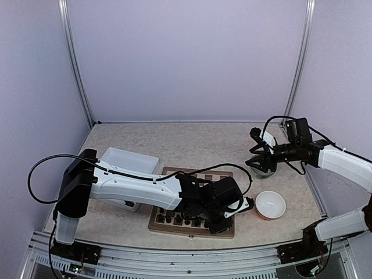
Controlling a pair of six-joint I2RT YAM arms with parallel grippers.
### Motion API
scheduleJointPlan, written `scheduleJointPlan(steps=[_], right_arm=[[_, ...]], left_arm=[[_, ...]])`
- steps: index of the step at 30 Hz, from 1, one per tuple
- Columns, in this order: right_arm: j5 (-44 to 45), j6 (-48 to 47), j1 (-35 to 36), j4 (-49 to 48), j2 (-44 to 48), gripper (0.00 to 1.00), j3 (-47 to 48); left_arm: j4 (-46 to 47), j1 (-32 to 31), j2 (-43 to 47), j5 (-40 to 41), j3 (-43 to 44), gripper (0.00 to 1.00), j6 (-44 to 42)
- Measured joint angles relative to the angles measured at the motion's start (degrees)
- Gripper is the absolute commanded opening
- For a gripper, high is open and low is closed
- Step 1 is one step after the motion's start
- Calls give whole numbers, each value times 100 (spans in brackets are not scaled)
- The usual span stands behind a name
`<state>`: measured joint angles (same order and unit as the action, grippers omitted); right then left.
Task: Set up the chess pieces on the board
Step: Place the rook at a8.
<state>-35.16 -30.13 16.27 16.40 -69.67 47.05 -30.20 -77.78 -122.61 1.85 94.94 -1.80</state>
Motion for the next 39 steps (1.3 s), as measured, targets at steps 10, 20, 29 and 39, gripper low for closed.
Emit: scheduleJointPlan(steps=[10, 20, 29, 39], right_arm=[[-39, -7, 0, 2, 0, 59, 0], [-70, -7, 0, 2, 0, 59, 0], [-170, 0, 0, 33, 0, 59, 9], [-455, -269, 0, 999, -236, 58, 1215]], left_arm=[[-33, 0, -13, 37, 26, 24, 0], [-63, 0, -15, 37, 28, 25, 11], [-376, -33, 601, 391, 120, 38, 98], [-584, 1792, 3307, 1679, -927, 39, 1384]])
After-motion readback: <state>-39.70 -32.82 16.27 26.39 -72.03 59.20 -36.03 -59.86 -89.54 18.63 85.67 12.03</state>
